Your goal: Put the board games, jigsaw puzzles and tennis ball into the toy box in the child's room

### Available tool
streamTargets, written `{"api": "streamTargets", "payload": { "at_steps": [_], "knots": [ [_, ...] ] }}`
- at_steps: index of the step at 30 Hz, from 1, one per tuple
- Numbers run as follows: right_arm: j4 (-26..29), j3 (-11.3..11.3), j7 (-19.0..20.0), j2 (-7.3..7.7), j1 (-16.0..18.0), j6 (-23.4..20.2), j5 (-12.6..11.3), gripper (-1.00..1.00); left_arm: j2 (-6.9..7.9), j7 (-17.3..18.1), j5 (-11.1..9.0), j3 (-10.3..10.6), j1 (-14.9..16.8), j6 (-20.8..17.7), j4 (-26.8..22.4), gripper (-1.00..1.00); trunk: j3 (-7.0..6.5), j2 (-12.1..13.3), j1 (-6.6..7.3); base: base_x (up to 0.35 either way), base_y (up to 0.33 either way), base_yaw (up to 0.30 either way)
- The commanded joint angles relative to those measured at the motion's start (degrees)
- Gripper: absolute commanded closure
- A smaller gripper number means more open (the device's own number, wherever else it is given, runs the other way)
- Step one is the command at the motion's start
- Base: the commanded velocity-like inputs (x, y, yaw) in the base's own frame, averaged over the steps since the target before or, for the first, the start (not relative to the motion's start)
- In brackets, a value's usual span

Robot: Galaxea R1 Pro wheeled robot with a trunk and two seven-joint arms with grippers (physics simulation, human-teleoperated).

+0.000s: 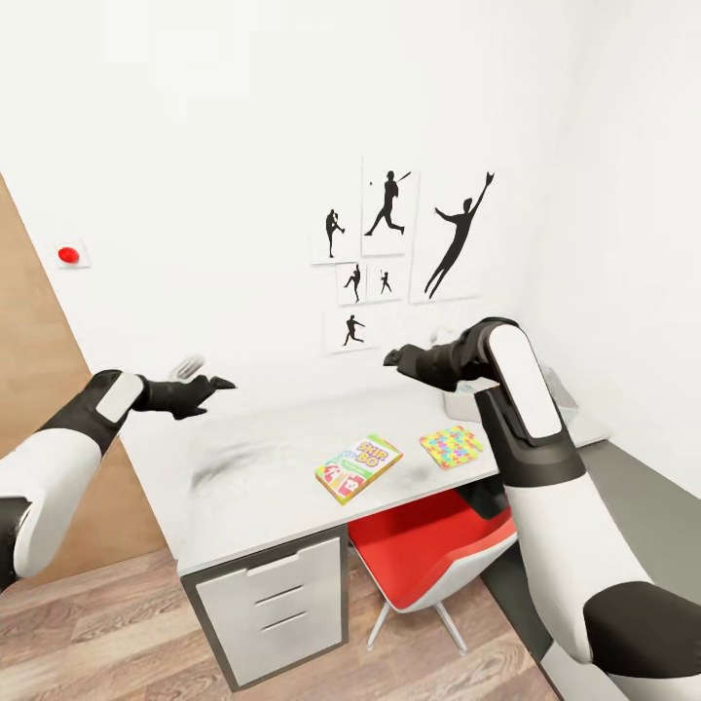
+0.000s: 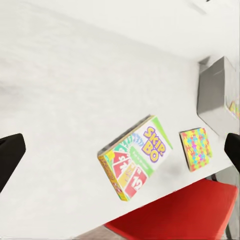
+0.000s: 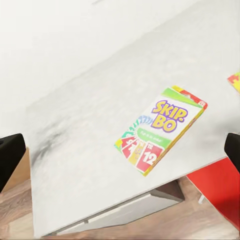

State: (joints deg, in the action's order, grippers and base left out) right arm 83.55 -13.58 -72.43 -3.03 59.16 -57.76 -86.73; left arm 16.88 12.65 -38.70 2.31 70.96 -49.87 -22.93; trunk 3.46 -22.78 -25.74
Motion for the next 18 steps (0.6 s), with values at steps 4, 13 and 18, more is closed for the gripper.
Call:
{"api": "streamTargets", "payload": {
  "at_steps": [4, 13, 18],
  "knots": [
    [-1.4, -0.1, -0.9, -0.87, 0.1, -0.5, -0.4, -1.0, 4.06, 8.1, -0.1, 0.2, -2.0, -1.4, 0.0, -1.0, 0.14, -0.1, -0.04, 0.0, 0.0, 0.0],
    [-1.8, -0.4, -1.0, -1.13, 0.0, -0.3, -0.4, -1.0, 11.51, 22.5, 0.1, 0.2, -7.0, -1.9, 0.0, -1.0, 0.14, -0.1, -0.04, 0.0, 0.0, 0.0],
    [-1.9, -0.4, -1.0, -1.32, -0.1, 0.0, 0.6, -1.0, 15.0, 29.4, 0.4, 0.2, -10.9, -1.6, 0.1, -1.0, 0.14, -0.1, -0.04, 0.0, 0.0, 0.0]
  ]
}}
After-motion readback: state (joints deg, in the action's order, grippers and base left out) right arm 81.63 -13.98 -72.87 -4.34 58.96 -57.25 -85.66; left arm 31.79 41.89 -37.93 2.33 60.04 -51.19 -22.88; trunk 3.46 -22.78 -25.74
